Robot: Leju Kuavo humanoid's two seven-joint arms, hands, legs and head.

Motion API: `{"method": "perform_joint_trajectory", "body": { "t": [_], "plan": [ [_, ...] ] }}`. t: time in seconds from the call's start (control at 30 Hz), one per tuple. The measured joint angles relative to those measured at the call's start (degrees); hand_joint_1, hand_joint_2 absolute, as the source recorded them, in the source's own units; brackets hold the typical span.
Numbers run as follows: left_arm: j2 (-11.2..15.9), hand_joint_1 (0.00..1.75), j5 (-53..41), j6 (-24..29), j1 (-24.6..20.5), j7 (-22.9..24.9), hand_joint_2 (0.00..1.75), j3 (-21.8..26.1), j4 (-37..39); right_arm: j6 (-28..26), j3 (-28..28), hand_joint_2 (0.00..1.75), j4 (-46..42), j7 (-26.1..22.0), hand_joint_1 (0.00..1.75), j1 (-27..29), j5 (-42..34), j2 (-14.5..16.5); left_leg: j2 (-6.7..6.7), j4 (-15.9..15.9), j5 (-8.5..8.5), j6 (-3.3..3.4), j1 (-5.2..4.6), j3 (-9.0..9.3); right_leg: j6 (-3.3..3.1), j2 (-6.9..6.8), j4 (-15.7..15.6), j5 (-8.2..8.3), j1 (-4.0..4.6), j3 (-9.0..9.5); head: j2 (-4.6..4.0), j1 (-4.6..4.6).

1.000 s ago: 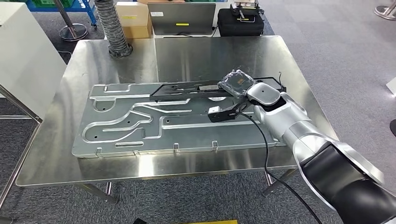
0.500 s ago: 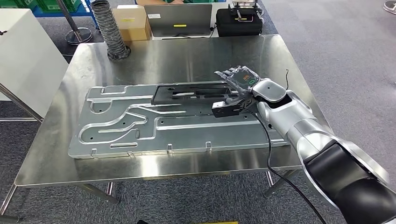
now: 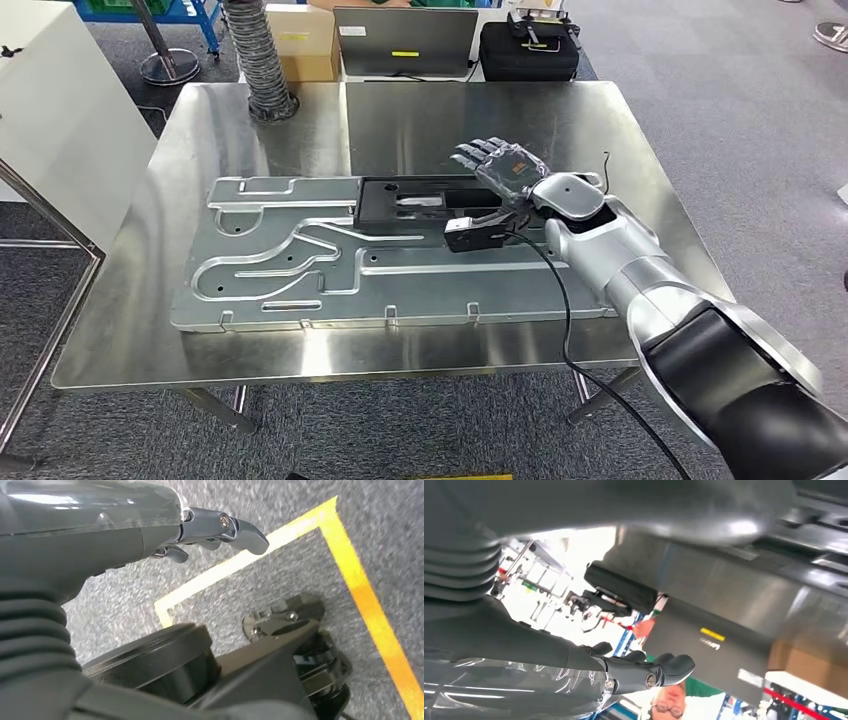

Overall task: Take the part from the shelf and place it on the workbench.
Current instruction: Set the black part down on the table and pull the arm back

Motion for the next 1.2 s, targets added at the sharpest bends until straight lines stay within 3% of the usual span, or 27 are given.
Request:
{"method": "perform_joint_trajectory", "body": {
  "t": [0.03,0.07,0.13,0.2,0.27,0.33,0.4,0.5,0.53,0.57,0.63,0.7,0.73,0.83,0.87,0.93,1.0,1.03,1.07,1.1,1.2],
  "plan": [
    [0.01,0.0,0.06,-0.01,0.05,0.12,0.0,0.06,0.0,0.04,-0.1,0.0,0.15,-0.01,0.0,0.26,-0.04,0.31,-0.01,0.05,0.03,0.04,-0.09,-0.04,-0.07,0.03,1.57,-0.22,0.01,-0.54,0.0,0.0],
    [0.01,0.0,0.1,-0.01,0.1,0.18,0.0,0.14,0.0,0.07,-0.21,0.0,0.28,-0.03,0.0,0.44,-0.08,0.58,-0.04,0.1,0.04,0.06,-0.18,-0.07,-0.25,0.03,0.91,0.59,0.04,-0.02,0.0,0.0],
    [0.01,0.0,0.13,0.0,0.14,0.22,0.0,0.26,0.0,0.15,-0.41,0.0,0.42,-0.05,0.0,0.39,-0.18,1.02,-0.08,0.22,0.06,0.04,-0.37,-0.05,-1.01,-0.11,-6.4,4.16,0.24,3.94,0.0,0.0],
    [-0.01,0.0,0.13,0.02,0.15,0.22,0.0,0.29,0.01,0.33,-0.54,0.0,0.44,-0.04,0.0,0.02,-0.31,1.35,-0.02,0.32,0.23,-0.27,-0.65,-0.3,-1.8,-0.64,-13.24,6.35,0.77,7.39,0.0,0.0],
    [0.01,0.0,0.13,0.06,0.23,0.22,0.0,0.31,0.02,0.58,-0.61,0.0,0.46,-0.04,0.0,-0.16,-0.45,1.53,0.07,0.29,0.59,-0.85,-0.71,-0.67,-2.14,-0.89,-14.91,6.63,1.2,7.93,0.0,0.0],
    [0.03,0.0,0.13,0.19,0.32,0.21,0.0,0.33,0.02,0.72,-0.67,0.0,0.54,-0.04,0.0,-0.15,-0.58,1.57,0.1,0.26,0.69,-1.49,-0.69,-0.86,-2.4,-0.89,-15.42,7.28,1.0,7.74,0.0,0.0],
    [0.06,0.0,0.12,0.35,0.33,0.21,0.0,0.36,0.02,0.75,-0.72,0.0,0.6,-0.05,0.0,-0.17,-0.73,1.44,0.22,2.7,-1.72,-2.22,-0.7,-1.82,-2.85,-1.18,-16.17,8.14,0.6,7.51,0.0,-0.01],
    [0.1,0.0,0.11,0.49,0.33,0.33,0.0,0.43,0.02,0.75,-0.73,0.0,0.7,-0.09,0.0,-0.01,-0.8,0.65,0.45,13.21,-8.56,-3.15,-0.43,-5.53,-3.11,-1.54,-16.33,9.19,0.5,6.34,0.0,-0.01],
    [0.13,0.0,0.11,0.52,0.33,0.4,0.0,0.51,0.02,0.75,-0.73,0.0,0.75,-0.12,0.0,0.12,-0.8,0.33,0.5,15.51,-9.63,-3.36,-0.35,-6.08,-3.03,-1.63,-16.28,9.54,0.5,5.86,0.0,-0.01],
    [0.16,0.0,0.12,0.55,0.33,0.46,0.0,0.62,0.02,0.75,-0.73,0.0,0.81,-0.14,0.0,0.25,-0.81,0.01,0.52,15.57,-9.58,-3.52,-0.25,-5.5,-2.87,-1.69,-16.21,9.88,0.46,5.39,0.0,-0.01],
    [0.24,0.0,0.13,0.57,0.29,0.5,0.0,0.84,0.02,0.76,-0.73,0.0,0.88,-0.17,0.0,0.37,-0.84,-0.43,0.49,9.24,-7.11,-3.73,0.02,-1.02,-2.4,-1.71,-15.87,10.48,0.29,4.49,0.0,-0.01],
    [0.27,0.0,0.13,0.58,0.23,0.5,0.0,1.01,0.02,0.83,-0.76,0.0,0.87,-0.16,0.0,0.32,-0.95,-0.73,-0.01,2.22,-5.06,-3.28,0.12,3.1,-1.79,-1.64,-15.36,10.94,0.26,3.85,0.0,-0.01],
    [0.28,0.0,0.13,0.58,0.24,0.5,0.0,1.1,0.02,0.89,-0.77,0.0,0.86,-0.17,0.0,0.29,-1.01,-0.84,-0.25,0.66,-4.57,-2.79,0.08,3.82,-1.43,-1.6,-15.21,11.19,0.26,3.69,0.0,0.01],
    [0.33,0.0,0.13,0.58,0.33,0.51,0.0,1.27,0.02,1.1,-0.81,0.0,0.94,-0.21,0.0,0.29,-1.12,-0.94,-0.31,0.38,-3.42,-1.03,-0.2,3.31,-0.16,-1.53,-15.36,11.96,0.12,3.44,0.0,0.01],
    [0.35,0.0,0.14,0.58,0.27,0.51,0.0,1.28,0.02,1.17,-0.84,0.0,1.01,-0.21,0.0,0.29,-1.15,-0.83,-0.26,0.31,-2.91,-0.59,-0.23,3.05,0.16,-1.39,-14.9,11.35,0.02,3.09,0.0,0.01],
    [0.37,0.0,0.15,0.58,0.13,0.51,0.0,1.3,0.02,1.29,-0.97,0.0,1.21,-0.21,0.0,0.28,-1.19,-0.38,-0.17,0.16,-1.76,0.11,-0.15,2.11,0.43,-0.9,-10.92,7.37,-0.17,1.54,0.0,0.01],
    [0.4,0.0,0.15,0.58,0.12,0.51,0.0,1.31,0.02,1.46,-1.19,0.0,1.49,-0.21,0.0,0.32,-1.2,0.25,-0.18,0.22,-0.69,0.43,-0.33,0.68,0.41,-0.42,-3.53,2.02,-0.2,-0.36,0.0,0.0],
    [0.41,0.0,0.15,0.57,0.16,0.51,0.0,1.32,0.02,1.54,-1.27,0.0,1.66,-0.21,0.0,0.37,-1.2,0.53,-0.19,0.27,-0.17,0.53,-0.47,-0.04,0.31,-0.29,-0.42,0.41,-0.19,-0.79,0.0,0.0],
    [0.42,0.0,0.15,0.57,0.21,0.51,0.0,1.32,0.02,1.62,-1.33,0.0,1.81,-0.21,0.0,0.44,-1.2,0.78,-0.19,0.3,0.32,0.6,-0.63,-0.71,0.12,-0.2,1.01,-0.04,-0.12,-0.39,0.0,0.0],
    [0.42,0.0,0.15,0.57,0.24,0.5,0.0,1.33,0.02,1.68,-1.36,0.0,1.93,-0.21,0.0,0.5,-1.21,0.98,-0.19,0.33,0.79,0.65,-0.82,-1.32,-0.21,-0.16,0.38,0.5,0.03,1.0,0.0,0.0],
    [0.31,0.0,0.15,0.5,0.25,0.4,0.0,1.33,0.03,1.69,-1.55,0.0,2.05,-0.21,0.0,0.32,-1.38,1.36,-0.18,0.33,2.07,0.57,-1.26,-2.55,-2.26,-0.6,-10.6,3.15,1.1,9.06,0.0,0.0]
  ]
}}
